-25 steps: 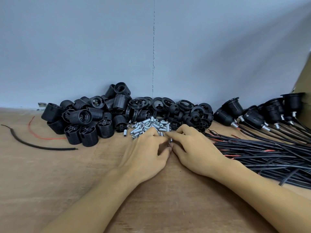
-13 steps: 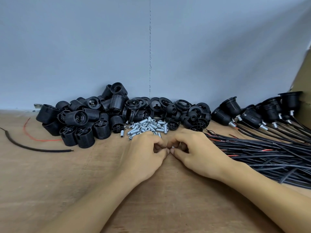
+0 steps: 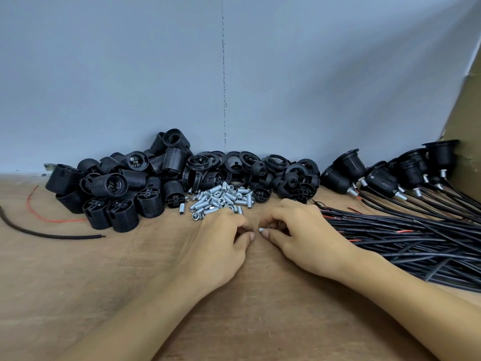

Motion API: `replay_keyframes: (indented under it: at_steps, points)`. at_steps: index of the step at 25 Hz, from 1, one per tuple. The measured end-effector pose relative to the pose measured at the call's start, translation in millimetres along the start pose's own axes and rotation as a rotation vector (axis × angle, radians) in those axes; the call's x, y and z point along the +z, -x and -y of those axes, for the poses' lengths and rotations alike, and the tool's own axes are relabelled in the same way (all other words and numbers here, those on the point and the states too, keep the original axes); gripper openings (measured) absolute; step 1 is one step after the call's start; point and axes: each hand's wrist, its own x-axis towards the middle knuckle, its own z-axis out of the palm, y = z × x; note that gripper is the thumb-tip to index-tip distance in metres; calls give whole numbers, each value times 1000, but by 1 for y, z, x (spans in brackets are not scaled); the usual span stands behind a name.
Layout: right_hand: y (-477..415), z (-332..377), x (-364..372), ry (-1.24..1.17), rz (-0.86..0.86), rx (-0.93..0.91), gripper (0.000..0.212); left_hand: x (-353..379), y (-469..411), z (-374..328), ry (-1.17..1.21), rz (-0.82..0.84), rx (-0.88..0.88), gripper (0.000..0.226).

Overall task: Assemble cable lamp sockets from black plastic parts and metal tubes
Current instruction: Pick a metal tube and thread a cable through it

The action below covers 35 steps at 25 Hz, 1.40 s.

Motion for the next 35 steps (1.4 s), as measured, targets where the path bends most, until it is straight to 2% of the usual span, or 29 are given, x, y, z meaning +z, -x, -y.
replay_keyframes:
  at_steps: [2,4,7,9,13,17,22,27,35]
  points:
    - [1,0,0,12,-18,-2,7,0,1,-1,-57,22,3,6]
    - [2,0,0,-61,-73,-15,8,0,1,-3,-13,-15,-15,8]
    - [2,3,-2,-228,-141,-26,13,2,0,-7,367,-131,-103,12]
    - [3,6,-3,-301,-184,-44,14,0,-1,-9,657,-153,-190,8]
    - [7,12,-5,-400,-290,-73,12,-4,1,-14,1246,-50,-383,10]
    - [7,14,-6,-347,-295,-105,18,-7,-1,-12,1537,-11,-521,11]
    - [8,15,-4,-382,-335,-97,17,-9,-2,-10,1543,31,-514,30]
    - [9,15,-2,-438,-331,-80,13,-9,-2,-8,1520,41,-525,19]
    - [9,13,-2,-346,-396,-159,13,-10,-2,-7,1500,94,-504,23]
